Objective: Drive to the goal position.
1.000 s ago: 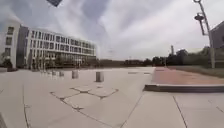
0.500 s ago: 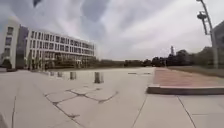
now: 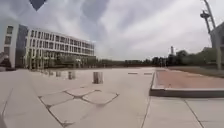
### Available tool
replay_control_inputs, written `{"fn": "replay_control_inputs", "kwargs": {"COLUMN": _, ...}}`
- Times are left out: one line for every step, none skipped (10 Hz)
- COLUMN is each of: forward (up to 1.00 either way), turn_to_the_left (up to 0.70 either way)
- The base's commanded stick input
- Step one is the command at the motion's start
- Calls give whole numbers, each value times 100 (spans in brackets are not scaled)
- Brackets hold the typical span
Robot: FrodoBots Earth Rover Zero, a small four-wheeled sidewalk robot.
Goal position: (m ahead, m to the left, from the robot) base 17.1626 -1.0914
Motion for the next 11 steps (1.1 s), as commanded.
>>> {"fn": "replay_control_inputs", "kwargs": {"forward": 50, "turn_to_the_left": 0}}
{"fn": "replay_control_inputs", "kwargs": {"forward": 50, "turn_to_the_left": 0}}
{"fn": "replay_control_inputs", "kwargs": {"forward": 50, "turn_to_the_left": 0}}
{"fn": "replay_control_inputs", "kwargs": {"forward": 50, "turn_to_the_left": 0}}
{"fn": "replay_control_inputs", "kwargs": {"forward": 50, "turn_to_the_left": 0}}
{"fn": "replay_control_inputs", "kwargs": {"forward": 50, "turn_to_the_left": 0}}
{"fn": "replay_control_inputs", "kwargs": {"forward": 50, "turn_to_the_left": 0}}
{"fn": "replay_control_inputs", "kwargs": {"forward": 50, "turn_to_the_left": 0}}
{"fn": "replay_control_inputs", "kwargs": {"forward": 50, "turn_to_the_left": 0}}
{"fn": "replay_control_inputs", "kwargs": {"forward": 50, "turn_to_the_left": 0}}
{"fn": "replay_control_inputs", "kwargs": {"forward": 50, "turn_to_the_left": 0}}
